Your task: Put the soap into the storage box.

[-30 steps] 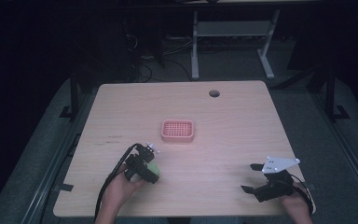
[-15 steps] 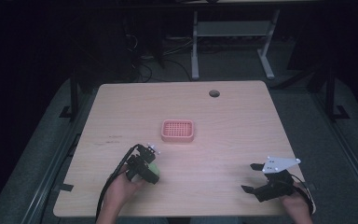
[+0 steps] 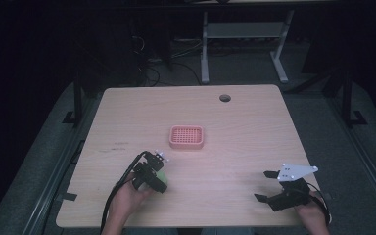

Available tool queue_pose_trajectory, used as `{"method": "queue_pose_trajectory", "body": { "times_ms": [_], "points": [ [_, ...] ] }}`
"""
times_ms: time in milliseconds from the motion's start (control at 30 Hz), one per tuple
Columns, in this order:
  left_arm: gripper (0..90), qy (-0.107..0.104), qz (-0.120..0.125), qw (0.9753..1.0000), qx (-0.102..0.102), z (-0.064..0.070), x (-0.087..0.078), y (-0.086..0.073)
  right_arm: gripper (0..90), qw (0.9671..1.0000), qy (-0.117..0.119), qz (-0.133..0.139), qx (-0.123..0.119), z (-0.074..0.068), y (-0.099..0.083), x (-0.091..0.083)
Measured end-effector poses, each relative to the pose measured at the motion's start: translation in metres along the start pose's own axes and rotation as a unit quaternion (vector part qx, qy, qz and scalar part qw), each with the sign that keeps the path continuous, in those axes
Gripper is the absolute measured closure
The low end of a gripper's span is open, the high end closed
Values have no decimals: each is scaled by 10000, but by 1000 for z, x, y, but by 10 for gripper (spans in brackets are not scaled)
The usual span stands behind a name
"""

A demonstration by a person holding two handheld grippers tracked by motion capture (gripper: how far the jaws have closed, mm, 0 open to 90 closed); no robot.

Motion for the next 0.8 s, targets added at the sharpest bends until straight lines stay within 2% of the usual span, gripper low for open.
{"method": "queue_pose_trajectory", "body": {
  "times_ms": [800],
  "points": [
    [269,-17,26,10000,8,0,0,0,138,9999,-56,-57,73,1,-2,1]
  ]
}}
Point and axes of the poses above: each handheld gripper's, and its own axes: x roughly forward along the jaws, y roughly out of its top, z roughly to its right, the point moved 4 cm from there along x, roughly forward along the jaws, and after that the axes turned 15 degrees about z, right-handed, at the moved point
